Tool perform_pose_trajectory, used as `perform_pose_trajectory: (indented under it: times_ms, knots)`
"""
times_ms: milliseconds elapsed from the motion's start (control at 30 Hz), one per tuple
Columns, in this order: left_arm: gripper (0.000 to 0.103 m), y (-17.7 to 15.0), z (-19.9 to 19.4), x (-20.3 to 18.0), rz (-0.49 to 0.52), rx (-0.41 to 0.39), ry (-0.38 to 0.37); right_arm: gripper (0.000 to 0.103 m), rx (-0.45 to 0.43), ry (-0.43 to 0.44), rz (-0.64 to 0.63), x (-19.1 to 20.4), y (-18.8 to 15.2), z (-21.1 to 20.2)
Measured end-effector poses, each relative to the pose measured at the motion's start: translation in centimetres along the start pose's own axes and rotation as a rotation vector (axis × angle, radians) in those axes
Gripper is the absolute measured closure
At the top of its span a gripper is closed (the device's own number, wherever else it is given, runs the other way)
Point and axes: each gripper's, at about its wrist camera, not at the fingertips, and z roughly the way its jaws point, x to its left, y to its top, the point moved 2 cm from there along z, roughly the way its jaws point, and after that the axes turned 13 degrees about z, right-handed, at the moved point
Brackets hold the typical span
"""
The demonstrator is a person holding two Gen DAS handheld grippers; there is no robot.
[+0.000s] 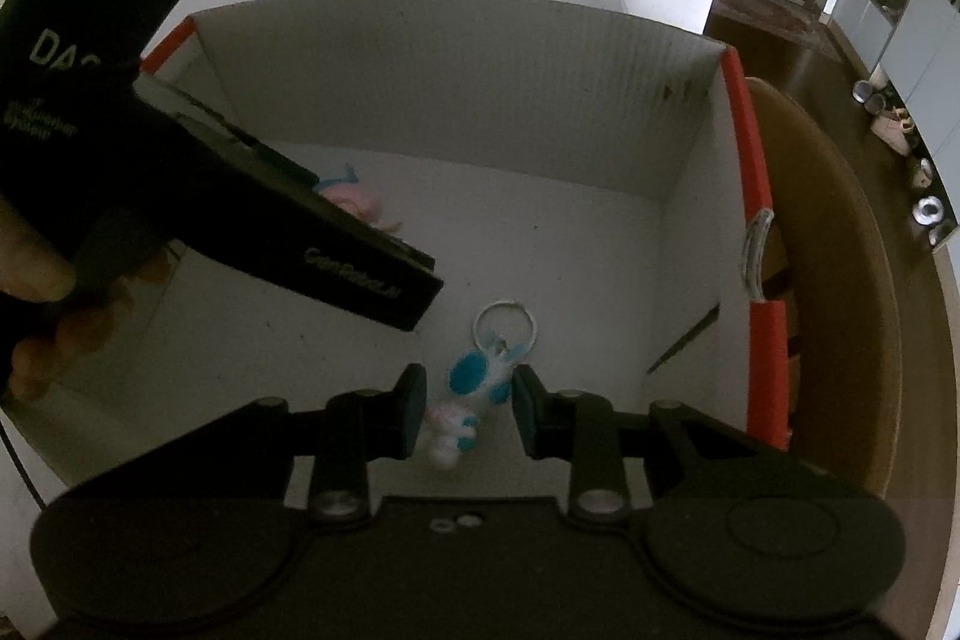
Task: Organize rigid objects
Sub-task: 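Carry the doll and keychain into the red box and release both, then withdraw both tools from the box back toward the pile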
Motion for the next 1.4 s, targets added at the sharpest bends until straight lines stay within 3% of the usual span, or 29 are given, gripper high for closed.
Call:
perform_pose_trajectory:
  times_ms: [367,667,767,967,1400]
  knots:
    - [0.025,-0.1,-0.9,0.5,-0.029,-0.009,-0.01,0.063,-0.037,0.02,0.028,-0.5,-1.1,-2.0]
    - [0.025,-1.1,-4.6,-0.1,-0.026,-0.084,-0.016,0.053,-0.093,0.054,0.054,-0.2,-3.4,-5.2]
    - [0.025,-1.7,-5.8,-0.1,-0.034,-0.114,-0.023,0.042,-0.123,0.062,0.056,-0.5,-3.5,-6.0]
    - [0.025,-2.9,-8.3,0.1,-0.054,-0.17,-0.03,0.039,-0.17,0.078,0.076,-1.4,-1.9,-6.8]
    - [0.025,-6.7,-15.5,0.1,-0.017,-0.34,-0.03,0.025,-0.279,0.082,0.124,0.9,-2.5,-11.0]
